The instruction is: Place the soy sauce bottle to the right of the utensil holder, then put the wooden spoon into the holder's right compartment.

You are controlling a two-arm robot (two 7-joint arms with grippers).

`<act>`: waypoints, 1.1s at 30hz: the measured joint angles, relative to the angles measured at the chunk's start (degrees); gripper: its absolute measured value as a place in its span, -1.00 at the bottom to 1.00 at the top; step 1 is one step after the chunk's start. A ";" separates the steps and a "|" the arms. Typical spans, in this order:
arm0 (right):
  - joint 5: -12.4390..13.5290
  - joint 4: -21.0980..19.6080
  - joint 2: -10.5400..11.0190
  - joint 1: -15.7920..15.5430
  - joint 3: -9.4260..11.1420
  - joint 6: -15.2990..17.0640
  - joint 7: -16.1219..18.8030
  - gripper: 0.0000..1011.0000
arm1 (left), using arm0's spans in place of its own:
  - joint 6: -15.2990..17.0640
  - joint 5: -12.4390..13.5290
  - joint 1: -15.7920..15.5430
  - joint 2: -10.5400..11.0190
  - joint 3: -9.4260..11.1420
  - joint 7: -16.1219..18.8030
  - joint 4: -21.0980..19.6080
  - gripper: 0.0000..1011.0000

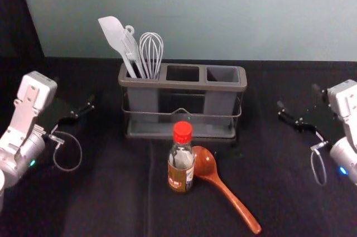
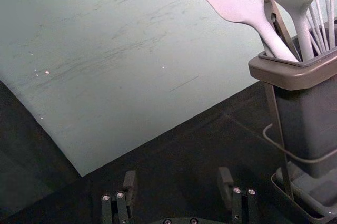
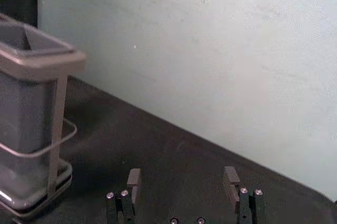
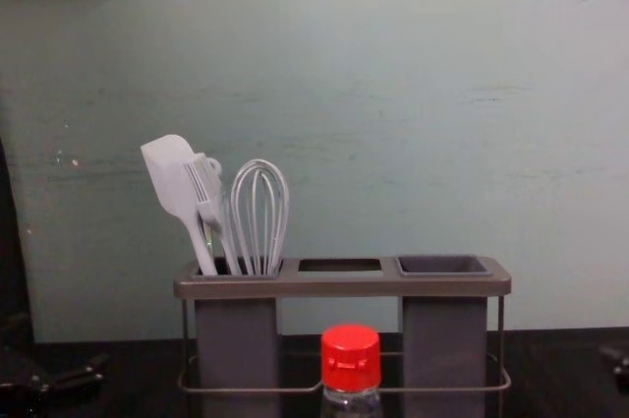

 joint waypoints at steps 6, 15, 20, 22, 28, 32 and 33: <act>0.29 -3.73 1.49 -2.33 2.26 -1.02 0.46 0.98 | 0.00 0.00 0.00 0.00 0.00 0.00 0.00 0.99; 5.82 -12.18 6.48 -9.88 7.47 -2.54 5.12 0.98 | 0.00 0.00 0.00 0.00 0.00 0.00 0.00 0.99; 10.12 -16.06 9.35 -15.11 10.84 -4.87 8.61 0.98 | 0.00 0.00 0.00 0.00 0.01 0.00 0.00 0.99; 12.12 -17.88 10.72 -17.68 12.40 -5.79 10.42 0.98 | 0.00 0.00 0.00 0.00 0.00 0.00 0.00 0.99; 16.55 -22.01 13.48 -22.83 15.53 -7.73 15.46 0.98 | 0.00 0.00 0.00 0.00 0.00 0.00 0.00 0.99; 19.46 -24.15 14.50 -24.54 16.34 -7.82 18.96 0.98 | 0.00 0.00 0.00 0.00 0.00 0.00 0.00 0.99; 19.98 -24.56 14.63 -24.72 16.35 -7.81 19.74 0.98 | 0.00 0.00 0.00 0.00 0.00 0.00 0.00 0.99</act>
